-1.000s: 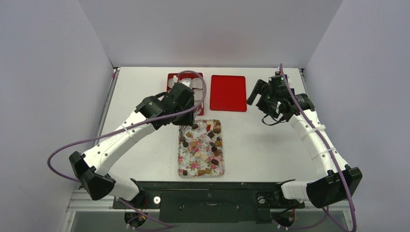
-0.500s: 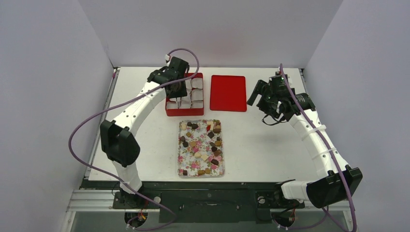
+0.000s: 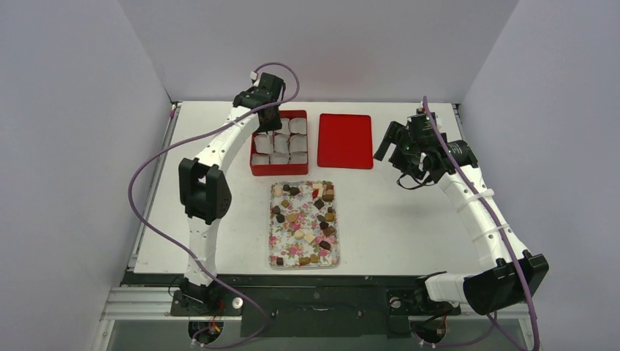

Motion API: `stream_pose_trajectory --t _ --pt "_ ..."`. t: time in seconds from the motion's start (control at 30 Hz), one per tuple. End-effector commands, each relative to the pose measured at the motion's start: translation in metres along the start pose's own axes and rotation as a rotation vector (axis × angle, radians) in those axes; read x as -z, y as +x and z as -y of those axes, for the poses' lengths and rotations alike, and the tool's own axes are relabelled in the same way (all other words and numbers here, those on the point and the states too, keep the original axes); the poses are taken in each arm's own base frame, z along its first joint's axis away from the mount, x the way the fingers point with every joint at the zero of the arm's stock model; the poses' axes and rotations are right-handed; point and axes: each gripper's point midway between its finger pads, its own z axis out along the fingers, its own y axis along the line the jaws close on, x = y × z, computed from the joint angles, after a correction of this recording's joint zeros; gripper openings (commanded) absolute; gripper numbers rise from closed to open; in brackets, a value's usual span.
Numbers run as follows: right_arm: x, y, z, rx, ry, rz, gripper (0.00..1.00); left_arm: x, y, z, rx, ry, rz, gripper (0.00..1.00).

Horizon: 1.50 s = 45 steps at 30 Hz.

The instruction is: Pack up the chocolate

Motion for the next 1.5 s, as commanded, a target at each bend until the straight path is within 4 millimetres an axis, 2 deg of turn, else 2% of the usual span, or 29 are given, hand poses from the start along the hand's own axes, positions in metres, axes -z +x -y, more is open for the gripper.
stream_pose_trajectory --t 0.0,0.27,0.63,0.8,0.9,1.03,1.2,1.3,1.33,1.37,1.4,1.43,1.47 --pt "0.008 -0.015 -0.004 0.004 -0.008 0.049 0.85 0.004 -0.028 0.003 0.015 0.008 0.059 0.30" --pt "0.005 -0.014 -0.003 0.007 -0.004 0.041 0.85 -0.006 -0.025 0.000 0.033 -0.009 0.040 0.33" --pt "0.003 -0.010 0.000 0.013 0.004 0.033 0.85 -0.017 -0.023 -0.002 0.034 -0.022 0.030 0.42" --pt "0.003 -0.010 0.000 0.012 0.005 0.034 0.85 -0.016 -0.025 -0.001 0.033 -0.016 0.032 0.51" --pt "0.003 -0.010 0.000 0.013 0.006 0.033 0.85 -0.011 -0.029 0.002 0.037 0.005 0.042 0.52" --pt "0.004 -0.011 -0.001 0.014 0.003 0.037 0.85 0.010 -0.045 0.009 0.049 0.059 0.086 0.52" --pt "0.005 -0.012 -0.001 0.016 0.002 0.040 0.85 0.046 -0.058 0.015 0.044 0.128 0.123 0.51" --pt "0.005 -0.013 0.000 0.016 0.004 0.044 0.85 0.061 -0.054 0.014 0.024 0.135 0.121 0.51" --pt "0.006 -0.013 0.000 0.017 0.004 0.045 0.85 0.072 -0.055 0.013 0.023 0.146 0.132 0.49" --pt "0.006 -0.013 0.000 0.017 0.003 0.046 0.85 0.074 -0.048 0.014 0.011 0.147 0.118 0.49" --pt "0.006 -0.013 0.000 0.018 0.003 0.047 0.85 0.087 -0.050 0.013 0.016 0.158 0.133 0.48" --pt "0.006 -0.012 0.000 0.017 0.003 0.046 0.85 0.099 -0.044 0.014 0.008 0.172 0.132 0.48" --pt "0.007 -0.012 0.000 0.017 0.003 0.047 0.85 0.099 -0.035 0.013 -0.003 0.169 0.114 0.48"
